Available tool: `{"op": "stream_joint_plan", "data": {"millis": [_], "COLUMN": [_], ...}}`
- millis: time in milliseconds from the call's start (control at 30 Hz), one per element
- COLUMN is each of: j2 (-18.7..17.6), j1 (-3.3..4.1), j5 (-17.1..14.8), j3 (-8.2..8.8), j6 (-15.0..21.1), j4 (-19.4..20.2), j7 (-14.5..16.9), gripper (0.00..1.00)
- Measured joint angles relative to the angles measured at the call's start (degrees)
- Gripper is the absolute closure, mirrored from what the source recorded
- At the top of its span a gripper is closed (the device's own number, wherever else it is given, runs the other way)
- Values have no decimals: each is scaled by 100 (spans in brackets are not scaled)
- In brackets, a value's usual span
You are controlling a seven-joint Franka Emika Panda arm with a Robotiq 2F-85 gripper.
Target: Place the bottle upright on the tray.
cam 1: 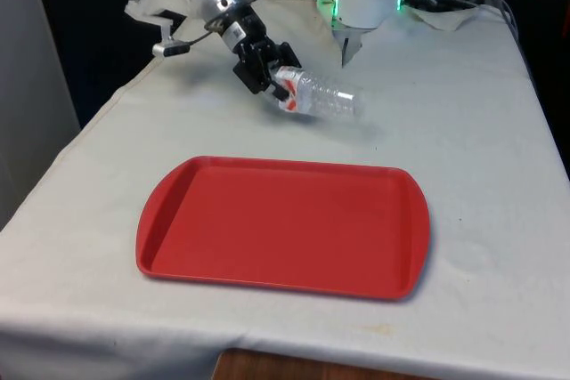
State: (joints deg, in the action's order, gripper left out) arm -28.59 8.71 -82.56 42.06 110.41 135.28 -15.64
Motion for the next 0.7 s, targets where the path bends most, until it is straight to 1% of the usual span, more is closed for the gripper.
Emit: {"op": "stream_joint_plan", "data": {"millis": [133, 167, 333, 400, 600, 700], "j2": [120, 201, 401, 516, 699, 831], "j1": [11, 23, 46, 57, 63, 63], "j5": [132, 218, 418, 539, 728, 894], "j3": [40, 63, 103, 126, 149, 166], "j6": [11, 23, 74, 97, 120, 126], "j4": [11, 23, 34, 34, 34, 6], "j7": [-97, -166, -332, -447, -619, -779], "gripper": [67, 67, 67, 67, 67, 67]}}
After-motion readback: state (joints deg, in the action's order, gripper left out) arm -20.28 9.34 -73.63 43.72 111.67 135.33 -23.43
